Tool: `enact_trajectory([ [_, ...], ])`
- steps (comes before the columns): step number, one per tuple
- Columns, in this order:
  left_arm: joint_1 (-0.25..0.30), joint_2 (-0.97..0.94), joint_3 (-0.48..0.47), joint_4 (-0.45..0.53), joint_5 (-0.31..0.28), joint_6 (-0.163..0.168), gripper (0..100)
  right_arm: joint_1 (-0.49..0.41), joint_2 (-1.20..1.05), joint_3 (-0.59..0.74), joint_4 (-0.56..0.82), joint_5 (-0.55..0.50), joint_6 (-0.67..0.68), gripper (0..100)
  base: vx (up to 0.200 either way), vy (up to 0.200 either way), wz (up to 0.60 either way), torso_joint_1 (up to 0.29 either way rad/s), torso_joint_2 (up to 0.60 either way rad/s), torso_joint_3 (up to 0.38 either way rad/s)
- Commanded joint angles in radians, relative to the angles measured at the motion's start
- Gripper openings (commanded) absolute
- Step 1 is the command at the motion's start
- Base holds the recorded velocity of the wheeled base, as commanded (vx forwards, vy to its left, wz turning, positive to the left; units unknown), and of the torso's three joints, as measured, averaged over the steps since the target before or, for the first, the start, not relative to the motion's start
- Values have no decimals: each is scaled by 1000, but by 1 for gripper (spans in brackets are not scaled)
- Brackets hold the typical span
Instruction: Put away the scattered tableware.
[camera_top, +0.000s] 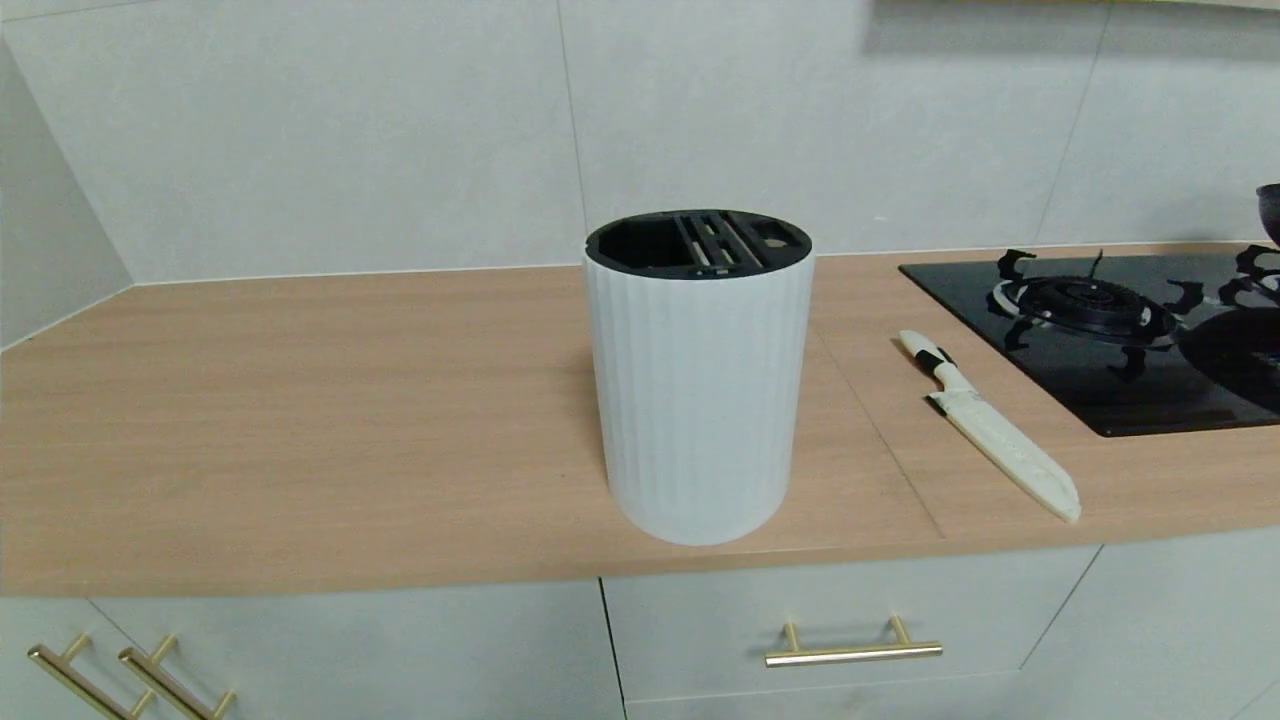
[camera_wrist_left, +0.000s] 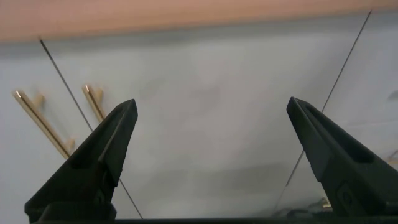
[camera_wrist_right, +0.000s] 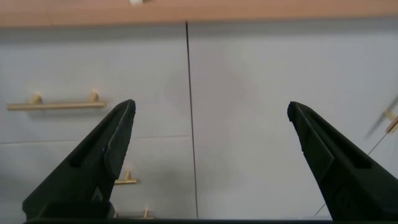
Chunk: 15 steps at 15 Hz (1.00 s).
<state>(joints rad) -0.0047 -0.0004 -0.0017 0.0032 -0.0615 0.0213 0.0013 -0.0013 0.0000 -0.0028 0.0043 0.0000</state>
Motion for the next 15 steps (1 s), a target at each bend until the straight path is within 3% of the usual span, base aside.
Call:
enact_trajectory([
  [1,0,0,0,0,0,0,100,0,1,0,0,0,0,100,0,0,0,198,-476,-290],
  [15,0,0,0,0,0,0,100,0,1,0,0,0,0,100,0,0,0,230,-519,-287],
])
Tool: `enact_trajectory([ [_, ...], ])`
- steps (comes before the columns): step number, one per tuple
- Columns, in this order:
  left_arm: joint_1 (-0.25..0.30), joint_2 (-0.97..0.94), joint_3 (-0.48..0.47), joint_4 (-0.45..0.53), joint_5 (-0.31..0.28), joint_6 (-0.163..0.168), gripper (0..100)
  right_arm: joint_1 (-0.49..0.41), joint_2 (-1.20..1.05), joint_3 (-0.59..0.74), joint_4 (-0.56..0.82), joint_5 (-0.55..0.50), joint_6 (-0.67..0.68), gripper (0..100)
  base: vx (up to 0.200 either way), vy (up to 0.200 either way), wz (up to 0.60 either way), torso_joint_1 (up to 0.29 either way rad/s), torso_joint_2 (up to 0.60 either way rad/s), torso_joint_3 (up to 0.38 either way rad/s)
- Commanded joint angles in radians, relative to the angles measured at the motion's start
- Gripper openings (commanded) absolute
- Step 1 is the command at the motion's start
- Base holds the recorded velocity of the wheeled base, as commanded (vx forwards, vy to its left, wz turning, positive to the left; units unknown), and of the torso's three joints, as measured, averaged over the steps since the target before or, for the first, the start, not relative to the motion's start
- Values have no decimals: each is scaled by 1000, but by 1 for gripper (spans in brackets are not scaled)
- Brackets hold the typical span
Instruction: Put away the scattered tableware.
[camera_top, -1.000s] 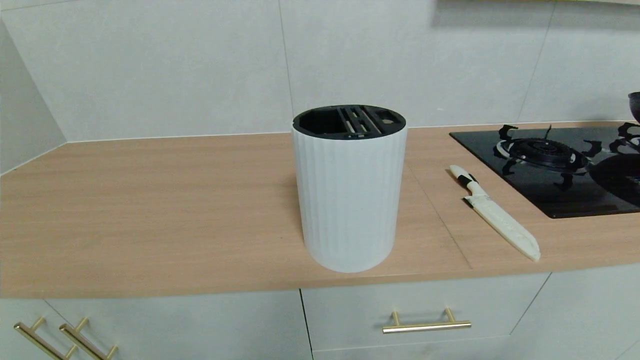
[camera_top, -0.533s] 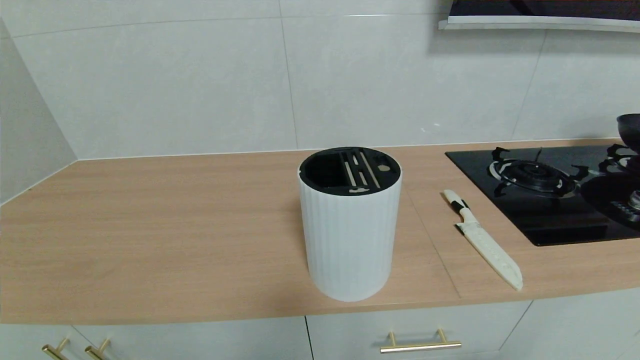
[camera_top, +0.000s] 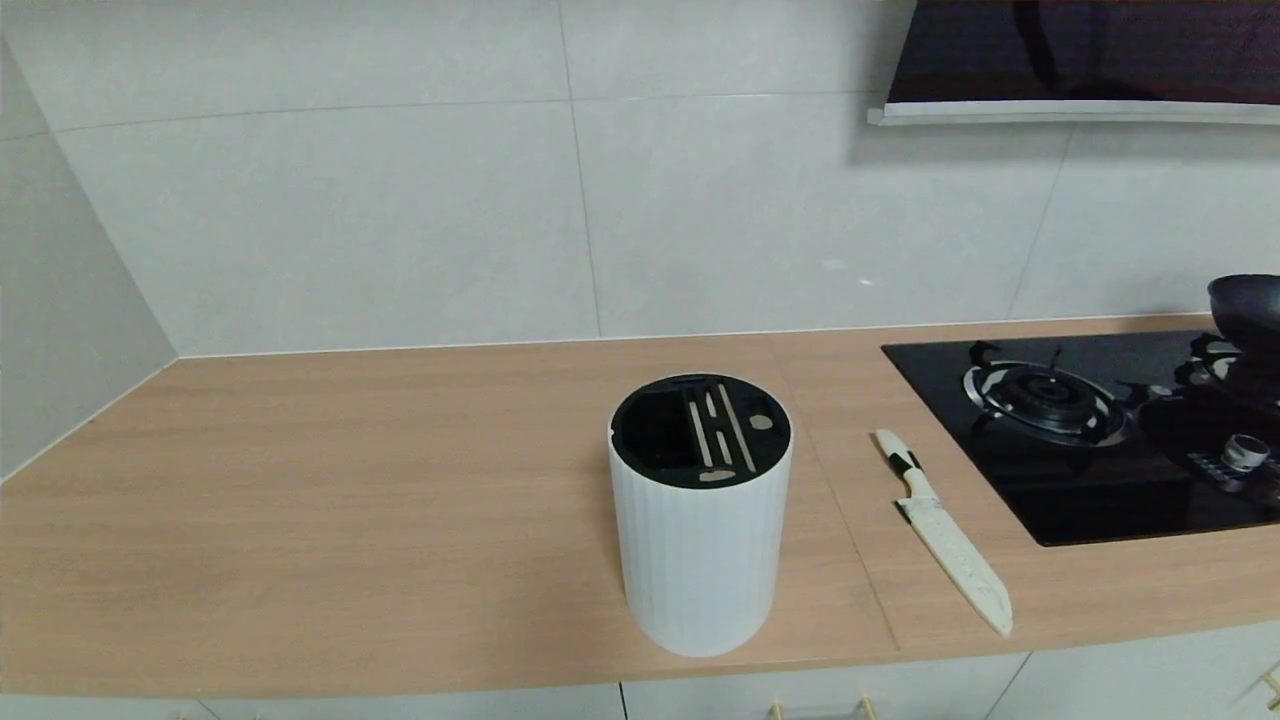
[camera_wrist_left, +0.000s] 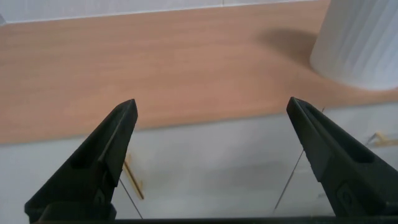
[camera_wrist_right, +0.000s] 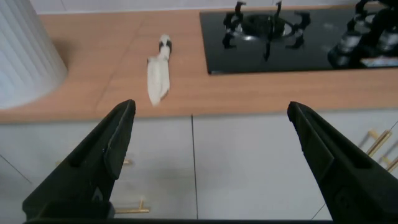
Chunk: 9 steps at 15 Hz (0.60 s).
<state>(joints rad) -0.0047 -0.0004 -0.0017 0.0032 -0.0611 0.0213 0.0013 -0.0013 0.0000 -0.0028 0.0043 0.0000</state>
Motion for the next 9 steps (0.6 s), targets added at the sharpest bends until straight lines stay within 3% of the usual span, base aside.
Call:
enact_trajectory([
  [1,0,0,0,0,0,0,100,0,1,0,0,0,0,100,0,0,0,266,-583,-310],
  [9,0,0,0,0,0,0,100,0,1,0,0,0,2,100,0,0,0,251,-519,-275],
])
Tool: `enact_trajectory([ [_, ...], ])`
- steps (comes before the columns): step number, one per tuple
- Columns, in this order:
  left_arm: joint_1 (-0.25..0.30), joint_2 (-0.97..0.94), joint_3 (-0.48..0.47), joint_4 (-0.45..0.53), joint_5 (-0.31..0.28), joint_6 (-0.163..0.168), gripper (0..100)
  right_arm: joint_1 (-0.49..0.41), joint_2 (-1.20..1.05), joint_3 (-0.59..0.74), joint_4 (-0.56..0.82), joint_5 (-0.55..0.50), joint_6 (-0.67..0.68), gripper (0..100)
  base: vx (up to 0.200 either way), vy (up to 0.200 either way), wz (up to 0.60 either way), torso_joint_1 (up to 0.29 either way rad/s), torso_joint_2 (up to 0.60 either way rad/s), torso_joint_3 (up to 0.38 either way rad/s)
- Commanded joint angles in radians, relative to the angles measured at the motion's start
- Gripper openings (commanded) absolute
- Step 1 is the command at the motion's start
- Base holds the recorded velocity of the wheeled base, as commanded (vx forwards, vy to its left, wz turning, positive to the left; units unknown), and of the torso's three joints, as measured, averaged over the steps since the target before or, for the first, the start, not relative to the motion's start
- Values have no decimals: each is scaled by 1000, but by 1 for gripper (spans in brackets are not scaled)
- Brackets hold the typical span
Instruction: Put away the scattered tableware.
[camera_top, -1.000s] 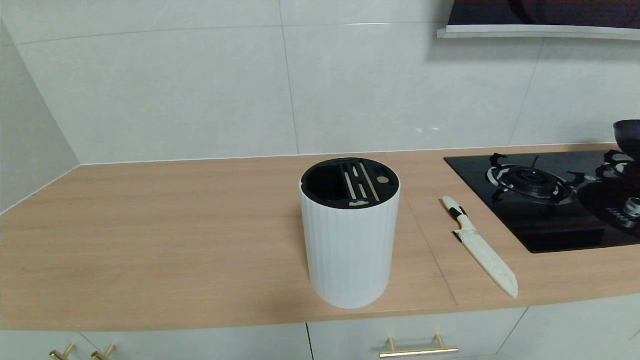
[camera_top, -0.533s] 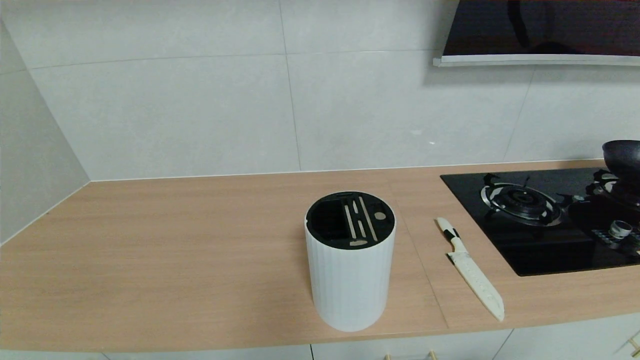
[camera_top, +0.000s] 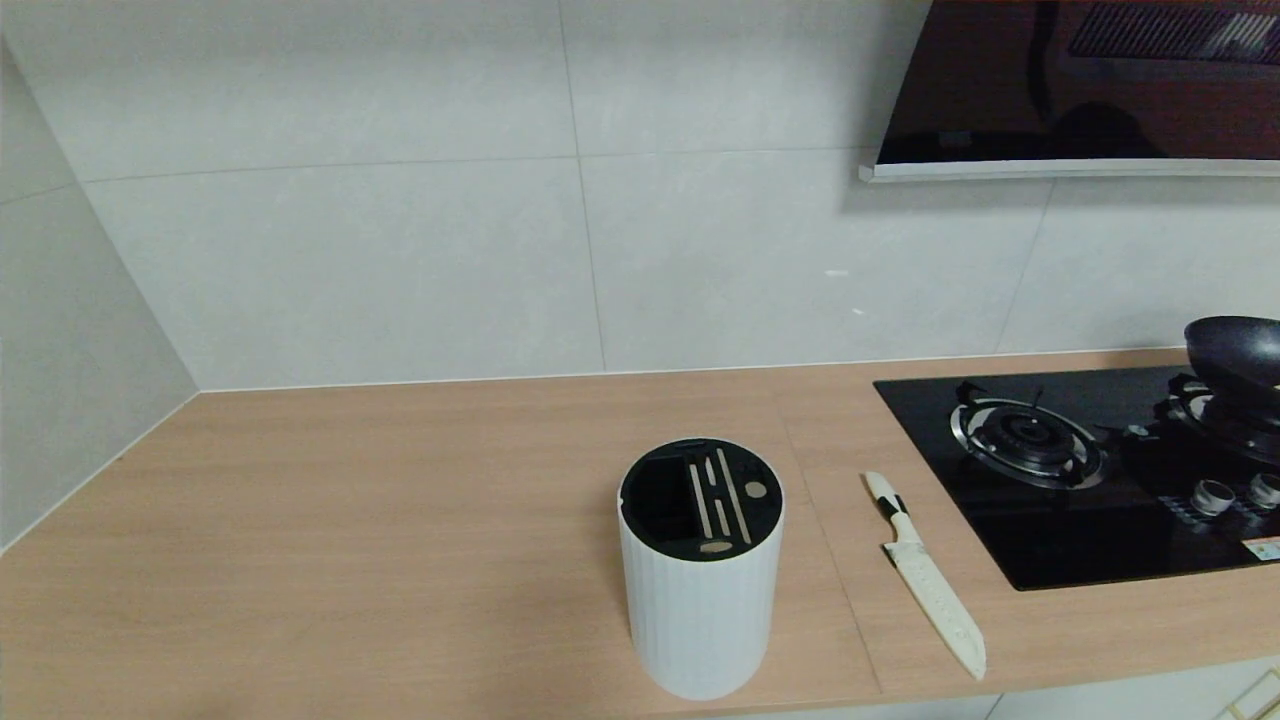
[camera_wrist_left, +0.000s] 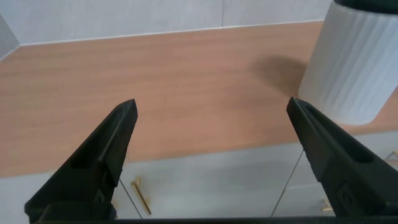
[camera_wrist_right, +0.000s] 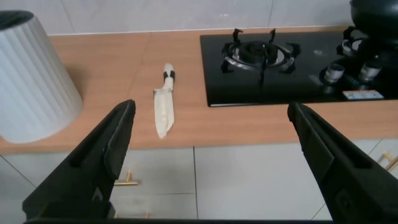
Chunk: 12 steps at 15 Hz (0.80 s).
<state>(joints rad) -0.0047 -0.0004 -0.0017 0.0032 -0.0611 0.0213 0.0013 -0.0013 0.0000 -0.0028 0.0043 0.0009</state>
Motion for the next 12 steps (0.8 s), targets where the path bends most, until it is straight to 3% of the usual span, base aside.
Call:
enact_trajectory([
  [1,0,0,0,0,0,0,100,0,1,0,0,0,1,100,0,0,0,183,-403,-203],
  [12,0,0,0,0,0,0,100,0,1,0,0,5,-5,100,0,0,0,12,-23,-12],
])
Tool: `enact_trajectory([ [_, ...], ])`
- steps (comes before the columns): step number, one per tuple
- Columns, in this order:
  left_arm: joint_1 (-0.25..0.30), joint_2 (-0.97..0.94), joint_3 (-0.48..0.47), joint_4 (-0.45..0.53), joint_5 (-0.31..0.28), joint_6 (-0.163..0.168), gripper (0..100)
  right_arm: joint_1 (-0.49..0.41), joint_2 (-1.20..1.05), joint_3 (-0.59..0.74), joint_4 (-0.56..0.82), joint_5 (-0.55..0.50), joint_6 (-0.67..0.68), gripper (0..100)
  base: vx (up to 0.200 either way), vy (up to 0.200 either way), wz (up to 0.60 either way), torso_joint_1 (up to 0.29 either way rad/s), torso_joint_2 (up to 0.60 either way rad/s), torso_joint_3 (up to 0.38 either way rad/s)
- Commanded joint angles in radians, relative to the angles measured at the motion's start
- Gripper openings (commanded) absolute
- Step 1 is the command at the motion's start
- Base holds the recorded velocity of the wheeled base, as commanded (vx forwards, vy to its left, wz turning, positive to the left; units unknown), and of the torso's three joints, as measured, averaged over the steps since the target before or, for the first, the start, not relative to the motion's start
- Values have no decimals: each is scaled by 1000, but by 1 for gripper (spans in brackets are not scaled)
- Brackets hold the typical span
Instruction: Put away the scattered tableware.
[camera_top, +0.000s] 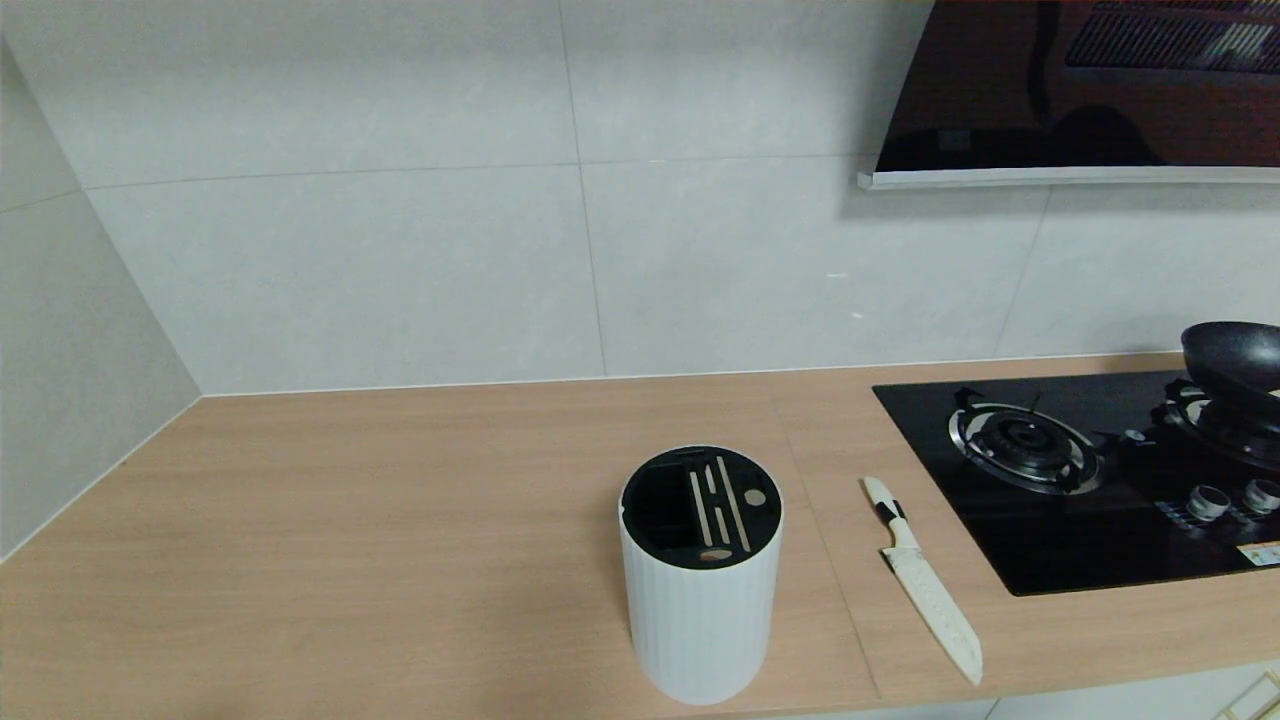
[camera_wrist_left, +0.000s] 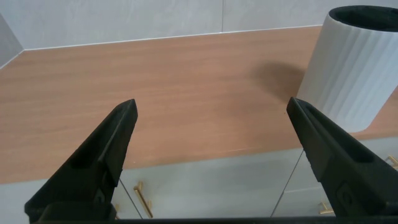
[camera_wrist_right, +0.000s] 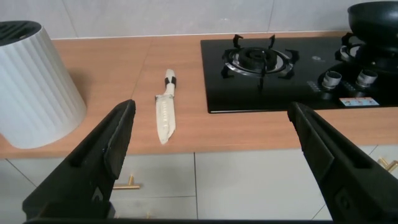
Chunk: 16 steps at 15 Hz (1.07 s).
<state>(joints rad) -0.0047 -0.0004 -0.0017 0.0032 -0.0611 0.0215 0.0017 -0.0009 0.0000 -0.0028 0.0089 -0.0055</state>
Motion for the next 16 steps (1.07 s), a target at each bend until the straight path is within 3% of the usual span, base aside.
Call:
enact_trajectory([
  [1,0,0,0,0,0,0,100,0,1,0,-2,-4,-5,100,0,0,0,0,0,0],
  [5,0,0,0,0,0,2,100,6,25,-103,-45,32,16,100,0,0,0,0,0,0],
  [8,0,0,0,0,0,0,100,11,193,-150,-45,94,16,100,0,0,0,0,0,0],
  [16,0,0,0,0,0,0,100,84,892,-430,-100,125,18,100,0,0,0,0,0,0],
])
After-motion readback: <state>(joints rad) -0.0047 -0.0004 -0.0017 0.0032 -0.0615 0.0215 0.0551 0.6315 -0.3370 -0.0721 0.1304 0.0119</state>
